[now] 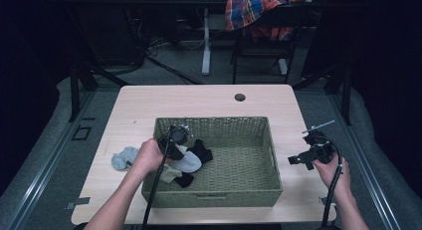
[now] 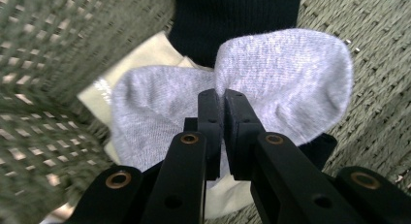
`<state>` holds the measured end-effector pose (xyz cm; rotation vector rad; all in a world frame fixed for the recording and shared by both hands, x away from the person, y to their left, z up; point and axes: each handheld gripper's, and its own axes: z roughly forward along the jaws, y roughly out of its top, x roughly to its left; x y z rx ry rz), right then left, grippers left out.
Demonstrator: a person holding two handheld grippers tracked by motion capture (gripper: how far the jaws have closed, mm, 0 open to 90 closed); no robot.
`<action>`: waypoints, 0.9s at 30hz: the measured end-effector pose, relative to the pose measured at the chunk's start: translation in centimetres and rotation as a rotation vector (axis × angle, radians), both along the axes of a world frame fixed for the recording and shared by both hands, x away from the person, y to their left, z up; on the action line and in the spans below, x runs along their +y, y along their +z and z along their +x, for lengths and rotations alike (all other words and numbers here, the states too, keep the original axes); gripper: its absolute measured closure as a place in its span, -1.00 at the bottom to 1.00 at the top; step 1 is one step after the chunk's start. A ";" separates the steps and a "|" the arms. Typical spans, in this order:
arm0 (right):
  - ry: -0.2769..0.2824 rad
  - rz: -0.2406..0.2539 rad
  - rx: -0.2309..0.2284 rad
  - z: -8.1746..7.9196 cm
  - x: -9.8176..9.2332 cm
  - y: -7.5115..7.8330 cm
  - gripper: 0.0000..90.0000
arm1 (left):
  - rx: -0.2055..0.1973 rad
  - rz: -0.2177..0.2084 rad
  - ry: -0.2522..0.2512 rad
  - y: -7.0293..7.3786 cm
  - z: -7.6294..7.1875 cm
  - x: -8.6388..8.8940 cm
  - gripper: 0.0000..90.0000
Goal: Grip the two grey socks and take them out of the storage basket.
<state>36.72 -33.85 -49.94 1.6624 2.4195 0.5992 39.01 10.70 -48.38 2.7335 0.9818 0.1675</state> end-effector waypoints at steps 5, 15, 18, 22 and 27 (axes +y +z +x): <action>0.004 0.010 0.000 0.0 0.1 -0.1 -0.97 | -0.033 -0.031 -0.010 1.3 -0.3 0.2 0.92; 0.000 0.005 -0.015 -0.3 0.4 0.4 -0.96 | -0.095 -0.069 -0.023 4.7 -0.7 0.4 0.93; -0.004 0.009 -0.021 -0.4 0.4 0.4 -0.96 | -0.103 -0.076 -0.032 5.9 -0.7 0.2 0.93; 0.000 0.009 -0.015 -0.4 0.4 0.4 -0.96 | -0.111 -0.087 -0.038 6.9 -0.5 0.2 0.93; 0.001 0.005 -0.014 -0.3 0.4 0.3 -0.96 | -0.124 -0.104 -0.032 8.4 0.4 0.4 0.93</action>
